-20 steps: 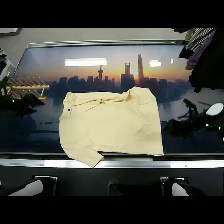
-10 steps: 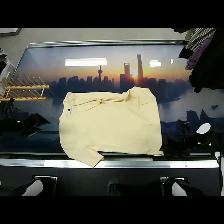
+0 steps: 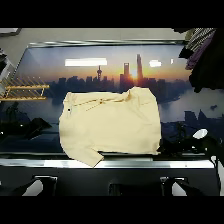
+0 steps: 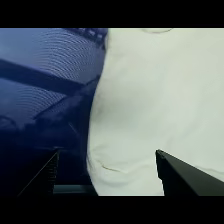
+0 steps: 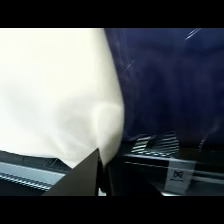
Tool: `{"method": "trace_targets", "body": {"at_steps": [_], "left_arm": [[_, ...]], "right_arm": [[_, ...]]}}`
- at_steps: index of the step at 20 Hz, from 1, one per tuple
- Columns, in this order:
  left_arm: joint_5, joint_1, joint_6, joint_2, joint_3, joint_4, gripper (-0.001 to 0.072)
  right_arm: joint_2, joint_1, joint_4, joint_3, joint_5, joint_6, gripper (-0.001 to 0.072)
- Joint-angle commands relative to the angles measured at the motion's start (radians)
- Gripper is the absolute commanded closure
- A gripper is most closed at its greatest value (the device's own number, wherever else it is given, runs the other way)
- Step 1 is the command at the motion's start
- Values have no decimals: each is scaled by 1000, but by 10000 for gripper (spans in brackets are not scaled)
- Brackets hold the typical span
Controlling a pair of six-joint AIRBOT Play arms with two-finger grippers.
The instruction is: Fold the clothes and pants, and hang the long-sleeved shirts on hangers.
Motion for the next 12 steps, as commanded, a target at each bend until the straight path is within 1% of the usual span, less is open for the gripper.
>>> {"method": "trace_targets", "body": {"at_steps": [1,5,12], "left_arm": [[13,1,33,1,-111,-1,33],[40,-1,84,0,-233,-56,33],[119,-8,84,-10,-278,-113,35]], "right_arm": [[6,0,36,-6,21,-6,679],[62,0,71,-6,54,-5,679],[147,0,137,-6,67,5,679]]}}
